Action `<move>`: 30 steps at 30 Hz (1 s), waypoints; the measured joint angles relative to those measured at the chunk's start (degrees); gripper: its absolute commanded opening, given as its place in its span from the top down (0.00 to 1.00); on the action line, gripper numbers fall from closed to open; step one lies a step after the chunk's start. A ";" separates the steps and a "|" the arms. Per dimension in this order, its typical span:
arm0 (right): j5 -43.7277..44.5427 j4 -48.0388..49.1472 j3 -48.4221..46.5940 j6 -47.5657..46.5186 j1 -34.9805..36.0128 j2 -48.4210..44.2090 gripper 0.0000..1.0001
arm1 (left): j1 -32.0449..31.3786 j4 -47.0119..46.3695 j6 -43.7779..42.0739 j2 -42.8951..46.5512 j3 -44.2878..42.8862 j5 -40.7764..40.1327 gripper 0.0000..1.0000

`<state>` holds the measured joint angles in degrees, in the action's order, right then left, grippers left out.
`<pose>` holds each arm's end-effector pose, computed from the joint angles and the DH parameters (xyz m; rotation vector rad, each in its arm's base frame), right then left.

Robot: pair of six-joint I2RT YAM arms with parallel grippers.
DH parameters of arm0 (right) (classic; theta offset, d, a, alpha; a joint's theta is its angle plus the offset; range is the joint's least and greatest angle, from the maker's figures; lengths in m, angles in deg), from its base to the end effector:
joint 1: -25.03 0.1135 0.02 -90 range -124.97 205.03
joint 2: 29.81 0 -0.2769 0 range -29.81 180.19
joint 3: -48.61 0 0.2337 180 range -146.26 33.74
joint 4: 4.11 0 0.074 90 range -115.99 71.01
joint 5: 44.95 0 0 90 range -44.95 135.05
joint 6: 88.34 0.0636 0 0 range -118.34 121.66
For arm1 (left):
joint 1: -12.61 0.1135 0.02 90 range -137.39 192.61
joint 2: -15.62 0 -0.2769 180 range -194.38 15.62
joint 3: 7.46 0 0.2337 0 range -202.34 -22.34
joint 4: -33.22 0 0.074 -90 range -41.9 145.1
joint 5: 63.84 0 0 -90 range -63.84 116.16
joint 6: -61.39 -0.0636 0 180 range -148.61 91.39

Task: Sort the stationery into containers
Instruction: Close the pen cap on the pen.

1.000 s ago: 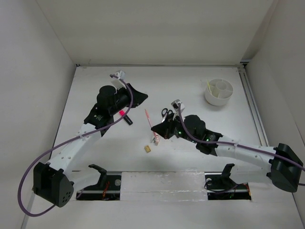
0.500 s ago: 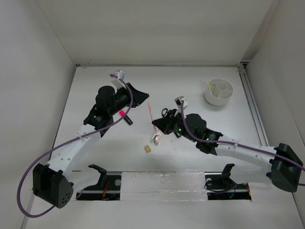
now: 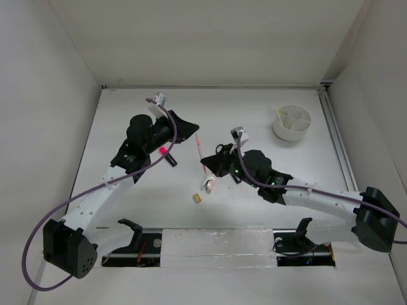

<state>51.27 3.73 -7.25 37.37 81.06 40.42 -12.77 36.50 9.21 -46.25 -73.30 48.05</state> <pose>0.1672 0.2359 0.3005 -0.2327 1.7955 1.0895 0.2208 -0.1310 0.3755 0.1424 1.6762 -1.1475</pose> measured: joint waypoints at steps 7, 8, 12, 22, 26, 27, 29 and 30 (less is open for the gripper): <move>-0.02 0.31 -0.46 -0.11 0.00 -0.04 1.00 | 0.00 0.00 0.00 -0.04 0.00 -0.74 1.00; -0.02 0.31 -0.46 -0.11 0.00 -0.13 1.00 | 0.00 -0.02 0.00 -0.07 0.00 -1.01 1.00; -0.07 0.48 -0.46 -0.11 0.00 -0.33 1.00 | 0.00 -0.22 0.20 -0.15 0.00 -1.75 1.00; -0.07 0.52 -0.46 -0.11 0.00 -0.90 1.00 | 0.00 -1.62 1.25 -0.24 0.92 -3.28 1.00; 0.00 0.52 -0.46 -0.11 0.00 -0.92 1.00 | 0.00 -1.97 1.51 -0.24 0.92 -3.28 1.00; 0.00 0.52 -0.46 -0.11 0.00 -0.92 1.00 | 0.00 -1.95 1.53 -0.24 0.92 -3.28 1.00; 0.00 0.52 -0.46 -0.11 0.00 -0.92 1.00 | 0.00 -1.97 1.64 -0.24 0.92 -3.28 1.00; 0.00 0.52 -0.46 -0.11 0.00 -0.92 1.00 | 0.00 -2.01 1.66 -0.24 0.92 -3.28 1.00</move>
<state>51.27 4.26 -7.71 37.26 81.06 39.51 -12.77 34.49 10.87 -46.49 -72.38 44.77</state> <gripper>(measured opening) 0.046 0.033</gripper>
